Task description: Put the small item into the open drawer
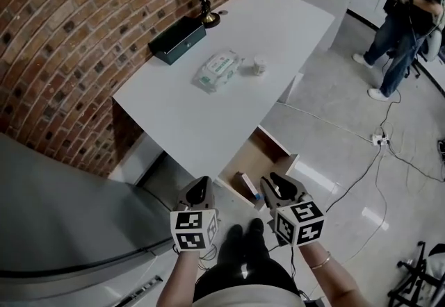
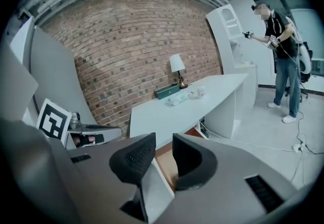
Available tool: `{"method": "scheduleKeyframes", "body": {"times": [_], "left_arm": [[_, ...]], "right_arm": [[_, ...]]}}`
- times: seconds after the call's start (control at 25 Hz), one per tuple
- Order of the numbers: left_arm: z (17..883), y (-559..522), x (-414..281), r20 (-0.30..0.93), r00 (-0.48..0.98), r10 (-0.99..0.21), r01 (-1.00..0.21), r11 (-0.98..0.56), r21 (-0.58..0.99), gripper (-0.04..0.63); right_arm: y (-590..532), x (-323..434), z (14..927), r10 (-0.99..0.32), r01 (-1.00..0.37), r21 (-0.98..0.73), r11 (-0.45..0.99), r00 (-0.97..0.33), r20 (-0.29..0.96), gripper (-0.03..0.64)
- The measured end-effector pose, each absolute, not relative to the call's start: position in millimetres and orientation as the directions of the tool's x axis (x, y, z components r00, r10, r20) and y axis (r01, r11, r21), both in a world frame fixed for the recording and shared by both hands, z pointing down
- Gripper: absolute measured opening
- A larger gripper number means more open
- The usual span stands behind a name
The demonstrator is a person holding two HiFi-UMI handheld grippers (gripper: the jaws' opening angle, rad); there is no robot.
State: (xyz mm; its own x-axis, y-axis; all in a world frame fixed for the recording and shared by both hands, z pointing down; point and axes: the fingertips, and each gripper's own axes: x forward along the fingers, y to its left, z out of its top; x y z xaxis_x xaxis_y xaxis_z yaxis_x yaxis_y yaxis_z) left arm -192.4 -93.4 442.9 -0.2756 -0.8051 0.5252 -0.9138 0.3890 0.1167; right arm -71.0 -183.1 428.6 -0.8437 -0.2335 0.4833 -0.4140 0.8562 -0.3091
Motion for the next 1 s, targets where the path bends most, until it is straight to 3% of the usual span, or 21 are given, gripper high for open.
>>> {"method": "scheduleKeyframes", "body": {"times": [0.32, 0.68, 1.0], "left_arm": [[409.5, -94.7, -171.6, 0.489, -0.223, -0.844, -0.946, 0.309, 0.101, 0.020], [386.4, -91.0, -150.7, 0.464, -0.171, -0.869, -0.970, 0.232, 0.077, 0.020], [373.7, -84.9, -141.7, 0.451, -0.140, -0.881, -0.979, 0.191, 0.069, 0.020]], "right_arm": [[-173.8, -25.2, 362.5, -0.345, -0.467, -0.314, 0.827, -0.861, 0.373, 0.091], [-163.2, 23.2, 309.6, -0.468, -0.537, -0.318, 0.781, -0.841, 0.270, 0.009], [-149.5, 43.8, 292.4, -0.503, -0.554, -0.300, 0.777, -0.832, 0.232, 0.006]]}}
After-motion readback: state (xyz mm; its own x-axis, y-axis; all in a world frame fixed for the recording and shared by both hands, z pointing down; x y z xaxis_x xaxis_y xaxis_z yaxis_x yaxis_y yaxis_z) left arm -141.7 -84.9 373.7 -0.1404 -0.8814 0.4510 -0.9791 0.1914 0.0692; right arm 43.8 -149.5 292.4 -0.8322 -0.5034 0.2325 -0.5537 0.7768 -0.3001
